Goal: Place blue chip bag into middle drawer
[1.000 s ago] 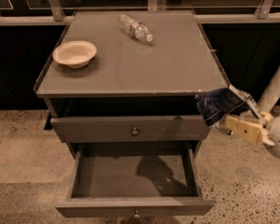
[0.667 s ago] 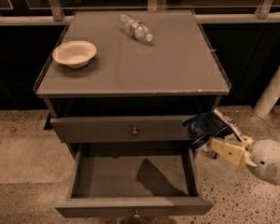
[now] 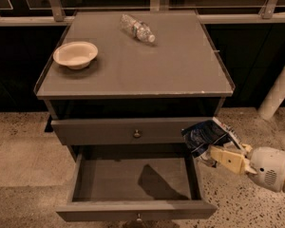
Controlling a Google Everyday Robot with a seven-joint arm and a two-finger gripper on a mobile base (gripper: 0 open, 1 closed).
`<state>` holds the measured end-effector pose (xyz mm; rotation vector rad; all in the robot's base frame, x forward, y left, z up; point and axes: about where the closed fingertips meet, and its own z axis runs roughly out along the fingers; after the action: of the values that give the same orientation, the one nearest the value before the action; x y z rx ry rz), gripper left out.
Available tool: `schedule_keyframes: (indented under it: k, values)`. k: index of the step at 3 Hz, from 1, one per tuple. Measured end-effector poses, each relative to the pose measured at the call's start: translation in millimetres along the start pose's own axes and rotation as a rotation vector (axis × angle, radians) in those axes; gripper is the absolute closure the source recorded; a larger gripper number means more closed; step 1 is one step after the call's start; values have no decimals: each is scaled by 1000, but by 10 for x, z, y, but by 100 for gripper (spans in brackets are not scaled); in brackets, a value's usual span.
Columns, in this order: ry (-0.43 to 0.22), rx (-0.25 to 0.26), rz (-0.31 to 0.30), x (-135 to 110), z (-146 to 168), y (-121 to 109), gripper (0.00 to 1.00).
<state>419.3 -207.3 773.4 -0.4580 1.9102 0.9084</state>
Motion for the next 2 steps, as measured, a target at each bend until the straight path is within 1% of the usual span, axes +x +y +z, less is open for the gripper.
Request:
schedule_keyframes:
  k: [1,2]
  values:
    - [41,-100,146,554,302,-85,100]
    - [73,-267,313,1150,770,-129,100]
